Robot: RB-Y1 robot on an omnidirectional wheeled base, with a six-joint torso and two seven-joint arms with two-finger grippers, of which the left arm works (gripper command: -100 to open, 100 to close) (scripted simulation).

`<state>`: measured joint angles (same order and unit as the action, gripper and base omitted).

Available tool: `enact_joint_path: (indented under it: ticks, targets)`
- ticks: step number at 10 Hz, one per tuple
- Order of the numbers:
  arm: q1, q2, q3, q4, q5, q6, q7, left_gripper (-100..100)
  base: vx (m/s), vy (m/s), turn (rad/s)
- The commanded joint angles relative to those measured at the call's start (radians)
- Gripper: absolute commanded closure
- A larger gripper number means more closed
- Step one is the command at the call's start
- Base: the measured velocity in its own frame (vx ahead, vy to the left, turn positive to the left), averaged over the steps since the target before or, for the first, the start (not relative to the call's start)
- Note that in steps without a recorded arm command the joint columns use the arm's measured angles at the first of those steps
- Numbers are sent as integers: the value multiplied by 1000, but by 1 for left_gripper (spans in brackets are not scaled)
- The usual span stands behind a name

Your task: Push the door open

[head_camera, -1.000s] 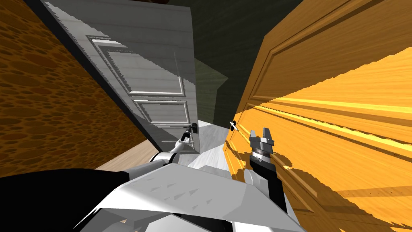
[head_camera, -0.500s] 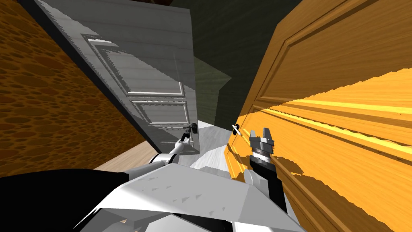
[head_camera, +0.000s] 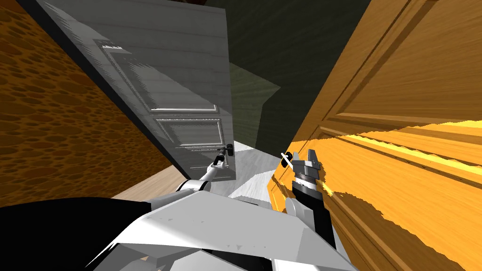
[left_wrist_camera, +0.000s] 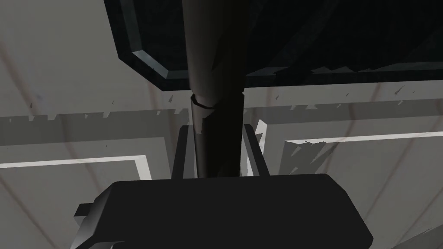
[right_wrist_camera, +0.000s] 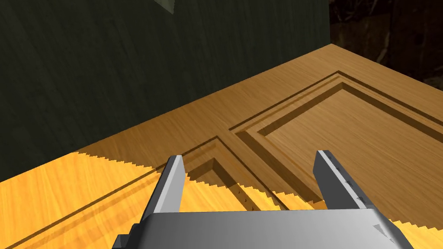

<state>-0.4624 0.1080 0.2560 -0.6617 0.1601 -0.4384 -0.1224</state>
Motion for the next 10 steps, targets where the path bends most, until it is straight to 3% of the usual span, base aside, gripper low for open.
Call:
enact_joint_path:
  ticks: [1,10]
  targets:
    - [-6,22,1,15,5,-20,-1,100,194,44,145]
    - [-8,-6,-49,6,24,-19,-30,100,124,7,164]
